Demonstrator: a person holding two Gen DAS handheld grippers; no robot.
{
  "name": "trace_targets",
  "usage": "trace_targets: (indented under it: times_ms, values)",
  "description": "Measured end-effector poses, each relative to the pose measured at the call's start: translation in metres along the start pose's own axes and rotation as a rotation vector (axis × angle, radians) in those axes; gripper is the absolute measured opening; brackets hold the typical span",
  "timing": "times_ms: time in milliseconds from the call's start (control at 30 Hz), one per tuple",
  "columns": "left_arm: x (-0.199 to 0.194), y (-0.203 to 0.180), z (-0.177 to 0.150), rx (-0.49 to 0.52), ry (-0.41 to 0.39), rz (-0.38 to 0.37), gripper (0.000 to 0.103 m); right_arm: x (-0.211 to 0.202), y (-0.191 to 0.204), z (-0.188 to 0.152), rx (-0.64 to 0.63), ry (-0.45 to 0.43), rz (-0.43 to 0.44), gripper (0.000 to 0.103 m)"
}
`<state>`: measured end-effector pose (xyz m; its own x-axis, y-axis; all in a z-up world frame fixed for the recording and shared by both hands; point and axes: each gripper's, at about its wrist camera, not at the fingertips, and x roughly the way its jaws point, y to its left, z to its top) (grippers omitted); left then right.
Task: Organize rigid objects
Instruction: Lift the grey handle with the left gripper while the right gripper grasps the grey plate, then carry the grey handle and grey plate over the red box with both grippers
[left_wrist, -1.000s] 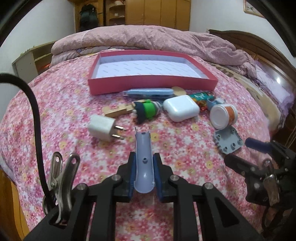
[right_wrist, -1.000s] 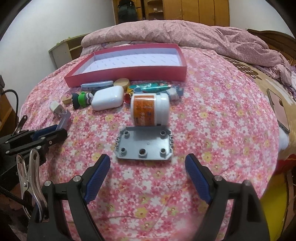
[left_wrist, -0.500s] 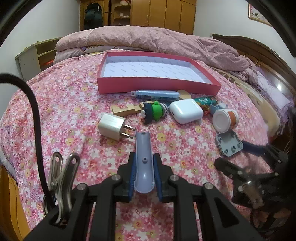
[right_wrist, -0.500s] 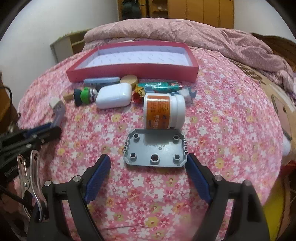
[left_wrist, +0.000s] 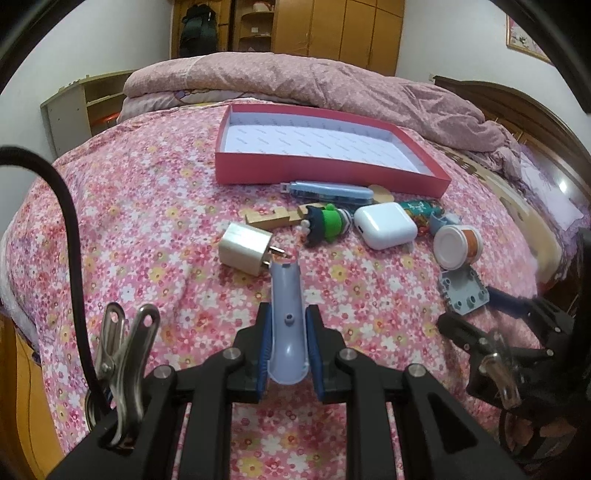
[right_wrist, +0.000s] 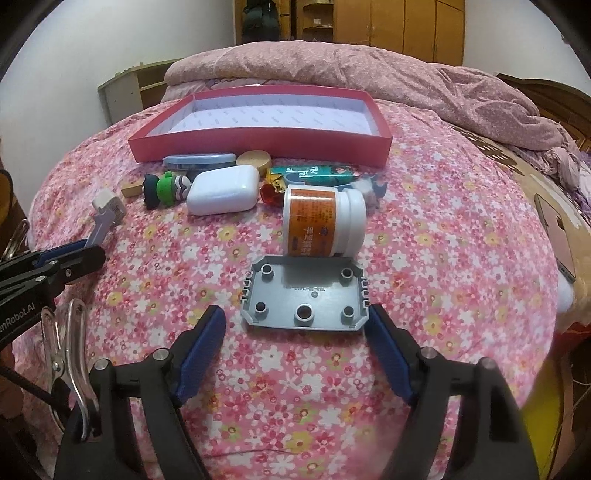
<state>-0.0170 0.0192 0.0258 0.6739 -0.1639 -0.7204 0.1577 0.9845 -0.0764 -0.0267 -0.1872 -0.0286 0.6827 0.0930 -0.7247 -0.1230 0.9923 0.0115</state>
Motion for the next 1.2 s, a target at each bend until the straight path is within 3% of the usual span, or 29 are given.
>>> trace_targets:
  times_ms: [167,367,600,700,833,1200]
  values:
    - [0.002,0.003,0.0,-0.01,0.011,0.0,0.019,-0.001,-0.004,0.003,0.011,-0.002,-0.001,0.07]
    - [0.003,-0.002,0.0,-0.001,0.012,-0.037,0.019,-0.001,-0.007,0.005,0.021,-0.001,0.012,0.07]
    - [0.001,-0.004,0.001,0.002,-0.002,-0.064,0.019,0.001,-0.005,0.003,0.018,-0.017,0.039,0.079]
    - [-0.003,-0.002,0.002,-0.005,-0.017,-0.067,0.019,0.0,-0.005,0.003,0.024,-0.024,0.032,0.07]
    - [-0.004,0.001,0.002,-0.012,-0.02,-0.062,0.019,-0.001,-0.006,0.003,0.028,-0.025,0.046,0.07]
    - [-0.01,0.004,0.005,-0.013,-0.035,-0.05,0.018,-0.02,0.013,-0.005,-0.04,-0.007,0.181,0.07]
